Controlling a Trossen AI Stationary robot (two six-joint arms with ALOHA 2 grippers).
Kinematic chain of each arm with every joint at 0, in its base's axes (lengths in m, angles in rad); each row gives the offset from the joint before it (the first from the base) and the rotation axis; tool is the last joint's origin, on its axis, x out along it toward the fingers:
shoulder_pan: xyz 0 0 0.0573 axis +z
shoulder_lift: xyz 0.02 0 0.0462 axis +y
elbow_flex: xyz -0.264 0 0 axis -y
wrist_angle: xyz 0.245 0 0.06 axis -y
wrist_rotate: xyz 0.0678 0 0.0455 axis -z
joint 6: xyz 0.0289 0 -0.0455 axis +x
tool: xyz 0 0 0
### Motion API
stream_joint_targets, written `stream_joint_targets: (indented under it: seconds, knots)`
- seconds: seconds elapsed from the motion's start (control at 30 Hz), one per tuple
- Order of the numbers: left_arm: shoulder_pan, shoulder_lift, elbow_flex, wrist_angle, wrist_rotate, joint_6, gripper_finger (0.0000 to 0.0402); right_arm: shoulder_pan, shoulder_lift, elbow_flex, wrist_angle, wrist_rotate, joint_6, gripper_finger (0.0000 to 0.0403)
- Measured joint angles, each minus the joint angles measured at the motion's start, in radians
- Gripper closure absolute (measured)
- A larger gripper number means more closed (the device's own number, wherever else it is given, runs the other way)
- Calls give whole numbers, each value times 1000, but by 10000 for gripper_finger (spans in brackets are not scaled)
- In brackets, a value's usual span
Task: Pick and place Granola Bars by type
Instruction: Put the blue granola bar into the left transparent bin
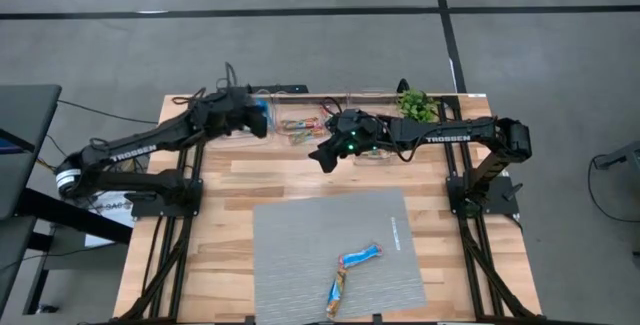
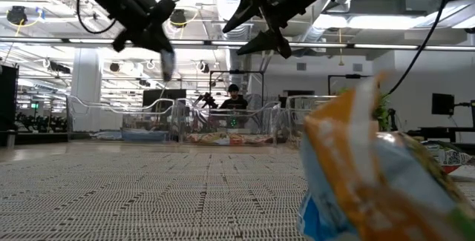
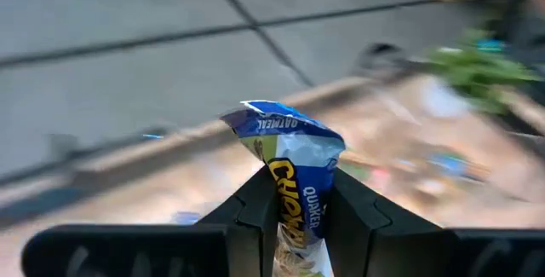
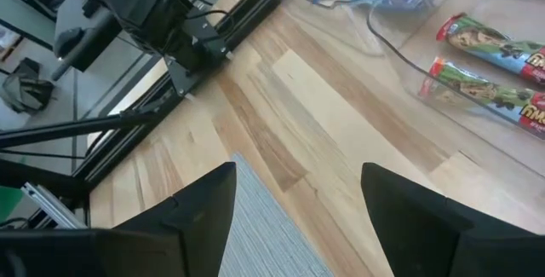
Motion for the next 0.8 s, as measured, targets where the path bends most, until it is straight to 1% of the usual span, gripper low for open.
stream_joint_targets:
  seconds: [0.17, 0.27, 0.4, 0.63, 0.8]
  knots:
    - [53, -60, 0, -74, -185, 90, 333, 0, 0, 0, 0, 0, -5, 158]
    - [76, -87, 0, -107, -253, 123, 333, 0, 0, 0, 1, 0, -7, 158]
    - [101, -109, 0, -135, -262, 132, 333, 0, 0, 0, 1, 0, -7, 158]
    - [124, -111, 0, -144, -260, 132, 333, 0, 0, 0, 1, 0, -7, 159]
    - [145, -111, 0, -185, -242, 131, 327, 0, 0, 0, 2, 0, -7, 159]
